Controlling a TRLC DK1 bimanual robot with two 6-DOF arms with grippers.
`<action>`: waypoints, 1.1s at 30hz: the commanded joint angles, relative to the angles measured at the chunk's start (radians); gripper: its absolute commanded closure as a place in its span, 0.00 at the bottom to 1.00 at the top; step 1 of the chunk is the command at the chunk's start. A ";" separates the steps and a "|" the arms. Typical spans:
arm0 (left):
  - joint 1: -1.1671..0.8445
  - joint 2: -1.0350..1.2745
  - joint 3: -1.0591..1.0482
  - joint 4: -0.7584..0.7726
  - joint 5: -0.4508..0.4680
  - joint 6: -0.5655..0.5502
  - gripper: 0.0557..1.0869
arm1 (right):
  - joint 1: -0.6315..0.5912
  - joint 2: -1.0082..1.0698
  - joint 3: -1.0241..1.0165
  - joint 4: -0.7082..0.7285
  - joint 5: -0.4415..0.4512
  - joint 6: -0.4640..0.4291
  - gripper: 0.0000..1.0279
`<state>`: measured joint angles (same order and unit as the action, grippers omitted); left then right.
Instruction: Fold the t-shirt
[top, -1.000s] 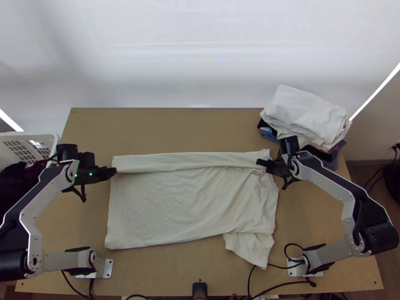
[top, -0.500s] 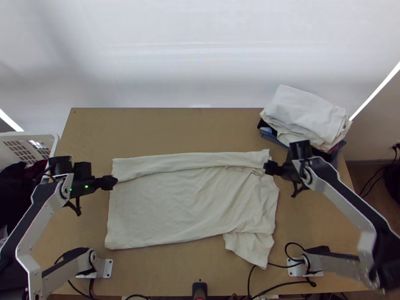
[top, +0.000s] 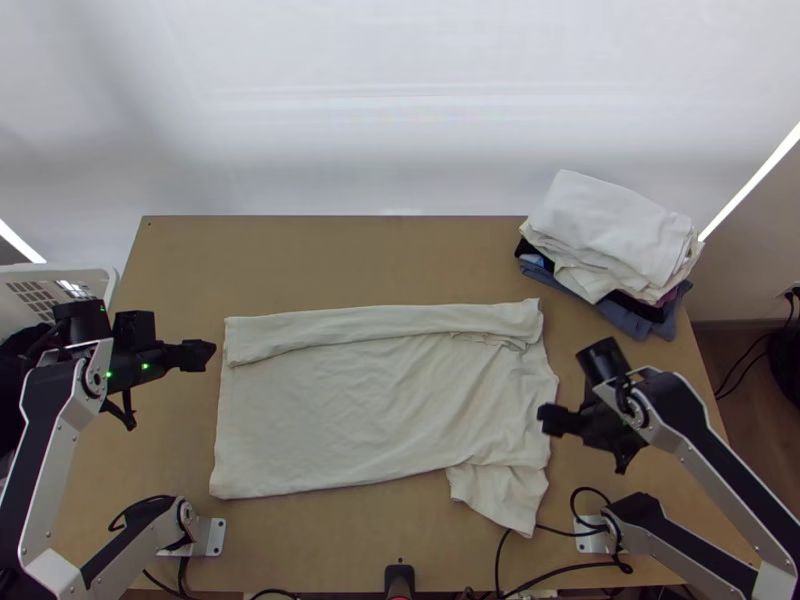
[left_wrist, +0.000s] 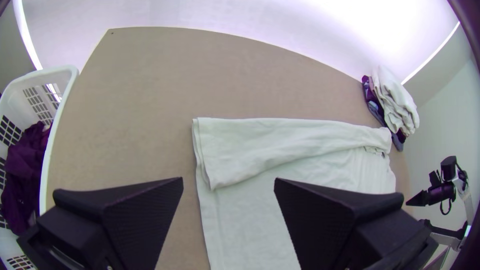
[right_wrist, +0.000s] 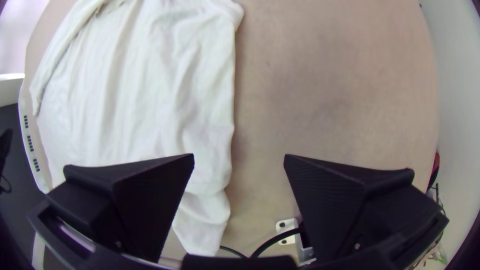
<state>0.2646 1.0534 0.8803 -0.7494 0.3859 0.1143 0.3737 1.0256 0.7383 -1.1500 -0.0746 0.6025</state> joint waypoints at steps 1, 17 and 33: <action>-0.011 -0.013 0.029 -0.030 0.015 0.016 0.13 | 0.048 -0.018 -0.059 -0.024 -0.024 0.033 0.33; -0.001 -0.035 0.045 -0.076 0.010 0.030 0.13 | 0.202 0.042 -0.131 0.076 -0.062 0.088 0.63; -0.168 0.086 0.091 -0.699 -0.231 0.469 0.07 | 0.195 0.111 -0.142 0.151 -0.063 0.005 0.97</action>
<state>0.1699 1.0943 0.9634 -1.3540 0.2214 0.5026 0.5682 1.1339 0.6205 -1.0027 -0.1322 0.6250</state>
